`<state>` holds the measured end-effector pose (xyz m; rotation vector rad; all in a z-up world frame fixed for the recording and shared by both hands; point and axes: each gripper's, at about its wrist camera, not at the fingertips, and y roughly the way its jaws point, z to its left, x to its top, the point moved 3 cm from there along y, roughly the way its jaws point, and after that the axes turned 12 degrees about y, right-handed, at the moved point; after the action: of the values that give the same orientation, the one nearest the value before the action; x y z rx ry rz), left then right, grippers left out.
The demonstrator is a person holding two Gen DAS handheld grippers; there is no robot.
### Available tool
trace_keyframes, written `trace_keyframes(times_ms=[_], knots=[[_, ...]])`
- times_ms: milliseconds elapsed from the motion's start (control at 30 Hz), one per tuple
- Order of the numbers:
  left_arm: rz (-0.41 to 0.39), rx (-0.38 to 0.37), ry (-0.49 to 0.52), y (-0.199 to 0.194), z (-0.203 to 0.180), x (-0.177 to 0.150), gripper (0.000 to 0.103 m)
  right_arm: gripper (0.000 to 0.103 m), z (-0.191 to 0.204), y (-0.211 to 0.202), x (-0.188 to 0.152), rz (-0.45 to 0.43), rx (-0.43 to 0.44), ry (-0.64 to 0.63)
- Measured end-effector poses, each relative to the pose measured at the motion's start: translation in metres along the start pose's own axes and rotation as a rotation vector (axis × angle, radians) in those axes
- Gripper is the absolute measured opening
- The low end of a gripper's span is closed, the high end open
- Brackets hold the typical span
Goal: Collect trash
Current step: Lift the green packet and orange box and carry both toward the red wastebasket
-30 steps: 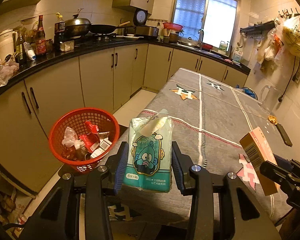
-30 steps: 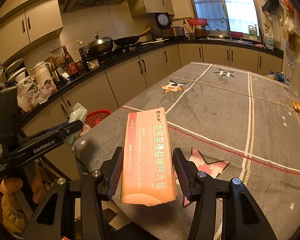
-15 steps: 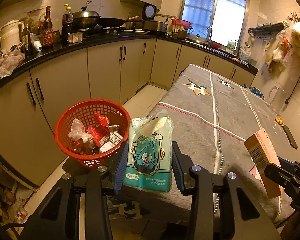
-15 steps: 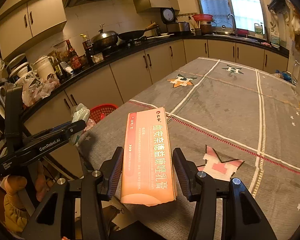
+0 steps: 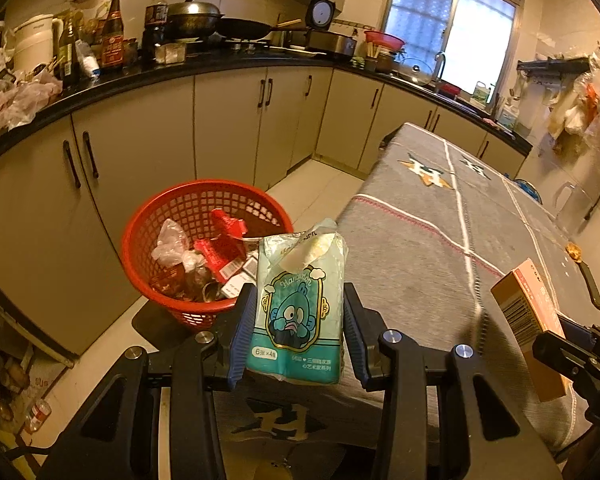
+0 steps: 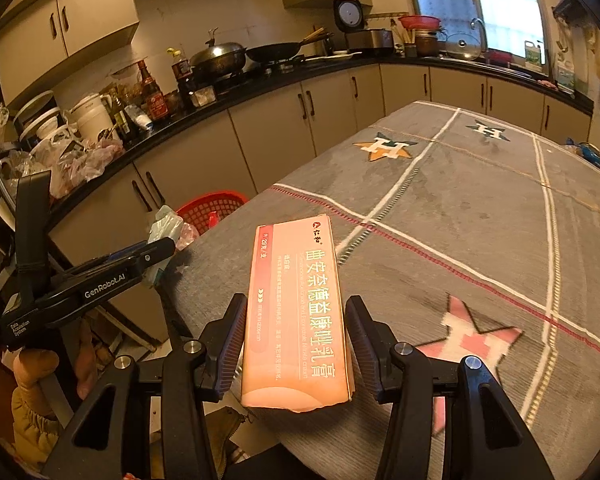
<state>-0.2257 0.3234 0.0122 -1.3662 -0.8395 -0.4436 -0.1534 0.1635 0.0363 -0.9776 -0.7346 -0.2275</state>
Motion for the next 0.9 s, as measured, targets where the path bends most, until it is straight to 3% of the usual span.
trace_keyframes(times_ms=[400, 900], knots=[[0.038, 0.093, -0.039, 0.021, 0.059, -0.002, 0.040, 0.054, 0.045, 0.042, 0.020, 0.059, 0.035, -0.111], [0.086, 0.102, -0.079, 0.055, 0.105, 0.004, 0.040, 0.054, 0.094, 0.104, 0.039, 0.144, 0.082, -0.176]])
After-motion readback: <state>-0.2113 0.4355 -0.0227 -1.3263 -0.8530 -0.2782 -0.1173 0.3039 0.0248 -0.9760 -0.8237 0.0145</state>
